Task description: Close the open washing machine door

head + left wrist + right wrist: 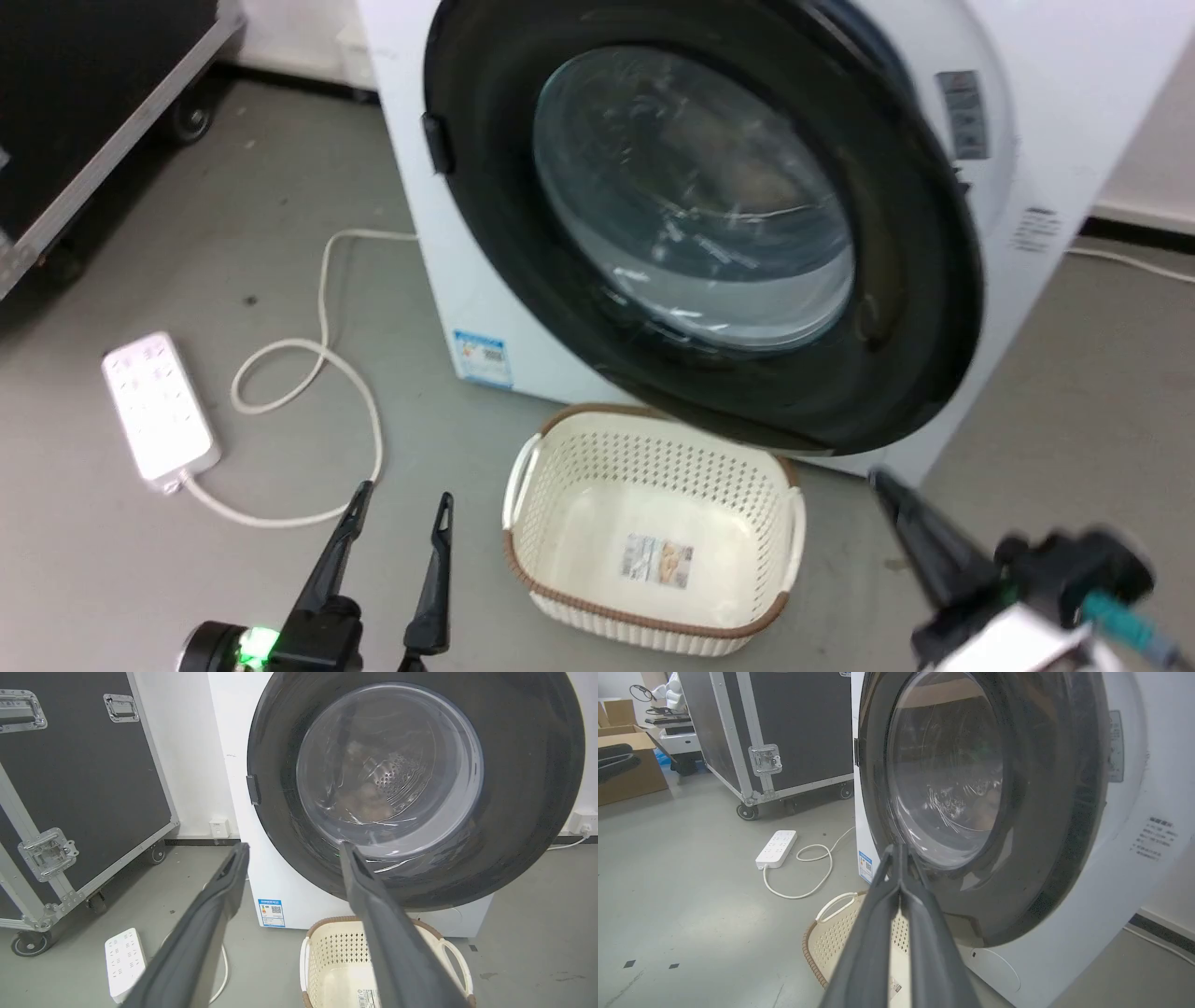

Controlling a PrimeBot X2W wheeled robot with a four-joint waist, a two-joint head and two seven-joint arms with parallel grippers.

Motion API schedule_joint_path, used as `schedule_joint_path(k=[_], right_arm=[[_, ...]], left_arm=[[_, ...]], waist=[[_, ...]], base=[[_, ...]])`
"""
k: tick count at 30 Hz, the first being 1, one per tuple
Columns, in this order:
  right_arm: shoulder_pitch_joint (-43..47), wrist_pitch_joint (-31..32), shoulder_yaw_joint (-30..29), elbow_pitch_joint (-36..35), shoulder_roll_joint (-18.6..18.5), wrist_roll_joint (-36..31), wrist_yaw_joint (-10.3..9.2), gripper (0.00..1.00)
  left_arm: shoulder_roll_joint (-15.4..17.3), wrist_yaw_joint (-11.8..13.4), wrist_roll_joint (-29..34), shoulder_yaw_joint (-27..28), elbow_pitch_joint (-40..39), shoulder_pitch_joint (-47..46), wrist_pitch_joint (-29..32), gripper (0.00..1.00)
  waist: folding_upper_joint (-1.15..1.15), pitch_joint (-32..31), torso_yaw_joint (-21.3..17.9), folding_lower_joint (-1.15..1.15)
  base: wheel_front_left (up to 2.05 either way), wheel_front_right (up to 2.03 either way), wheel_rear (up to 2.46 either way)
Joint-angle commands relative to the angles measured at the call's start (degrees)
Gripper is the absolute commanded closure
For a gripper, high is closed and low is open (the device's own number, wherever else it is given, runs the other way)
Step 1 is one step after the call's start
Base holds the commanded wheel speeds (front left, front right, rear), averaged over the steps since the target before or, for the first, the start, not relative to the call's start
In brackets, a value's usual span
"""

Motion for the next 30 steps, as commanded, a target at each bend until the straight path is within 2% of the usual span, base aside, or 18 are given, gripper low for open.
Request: schedule_joint_path(k=[1, 7, 17, 26, 30], right_arm=[[-3.01, 0.44, 0.66, 0.20, -1.71, 0.70, 0.05, 1.00], [-13.54, 3.77, 2.30, 3.26, -8.94, 3.52, 0.05, 1.00], [-28.14, 7.35, 1.68, 14.61, -19.87, 10.74, 0.05, 1.00], [-40.38, 8.09, 3.52, 24.66, -25.70, 16.01, 0.05, 1.00], [-45.33, 8.33, 4.99, 29.23, -26.85, 17.48, 0.05, 1.00]], left_arm=[[-0.40, 0.31, 0.23, -0.41, -0.20, -0.31, -0.24, 0.00], [-1.33, 1.33, 0.00, -2.85, -0.55, -1.87, -0.25, 0.00], [-2.39, 3.26, -1.15, -6.98, -0.25, -4.49, -0.25, 0.00], [-2.65, 5.31, -1.94, -9.43, -0.64, -6.63, -0.25, 0.00], [-2.70, 5.45, -3.21, -10.09, 0.10, -7.55, -0.25, 0.00]], waist=[[0.00, 1.90, 1.85, 0.00], [0.00, 6.36, 5.59, 0.00], [0.00, 11.72, 9.78, 0.00], [0.00, 15.10, 11.01, 0.00], [0.00, 15.88, 11.08, 0.00]], base=[[0.00, 0.00, 0.00], [0.00, 0.00, 0.00], [0.00, 0.00, 0.00], [0.00, 0.00, 0.00], [0.00, 0.00, 0.00]])
